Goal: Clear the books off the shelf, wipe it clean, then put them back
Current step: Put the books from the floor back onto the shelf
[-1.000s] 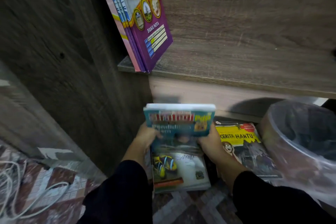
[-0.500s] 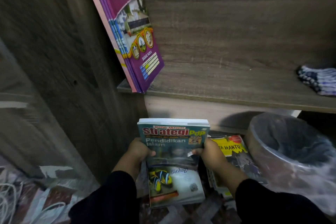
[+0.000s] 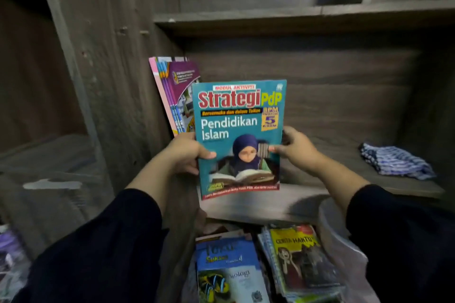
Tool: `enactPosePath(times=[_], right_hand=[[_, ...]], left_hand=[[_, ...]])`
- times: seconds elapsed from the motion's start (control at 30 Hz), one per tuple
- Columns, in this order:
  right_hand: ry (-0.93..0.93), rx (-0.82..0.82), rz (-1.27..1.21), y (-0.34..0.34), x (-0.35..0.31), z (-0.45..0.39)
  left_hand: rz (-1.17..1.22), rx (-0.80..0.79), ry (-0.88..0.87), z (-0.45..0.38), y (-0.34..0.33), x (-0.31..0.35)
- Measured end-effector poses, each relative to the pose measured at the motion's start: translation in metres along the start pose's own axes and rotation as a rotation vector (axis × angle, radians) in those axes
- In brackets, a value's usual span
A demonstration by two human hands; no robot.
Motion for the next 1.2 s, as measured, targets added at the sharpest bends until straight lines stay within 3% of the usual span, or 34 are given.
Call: enactPosePath(times=[0.17,0.27,0.4,0.73,0.8,1.13,1.2], right_hand=[[-0.1,0.177,0.079,0.021,0.019,-0.013],[-0.206,0.077,0.257,0.002,0.053,-0.012],[-0.318,-0.076,0.315,-0.02,0.083,-0.015],[-0.298,-0.148,0.394,-0.033,0.083,-0.03],[-0.298,-0.155,0.406,-0.032,0.082,-0.032],[-0.281,-0.148,0.448,-0.031,0.082,-0.033],[-0.283,-0.147,0.446,-0.032,0.081,-0.033]], left_hand=[[0.174,0.2,-0.058,-0.023,0.021,0.017],[0.125,0.363,-0.023,-0.042,0.032,0.007],[-0.164,0.595,0.007,-0.046,0.038,0.015],[-0.098,0.849,-0.034,-0.039,0.043,0.002],[-0.148,0.836,-0.008,-0.04,0.042,0.005],[-0.794,0.446,0.267,-0.049,0.035,0.027],[-1.011,0.492,0.174,-0.043,0.022,0.057]])
Point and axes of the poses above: each hand's wrist, its own z-axis away from the middle knuckle, its own y-axis out of the back of the hand, x = y × z, the point moved 10 cm from there along -z, towards the middle knuckle, and after that the axes turned 10 degrees about -x, right-handed, at the moved point
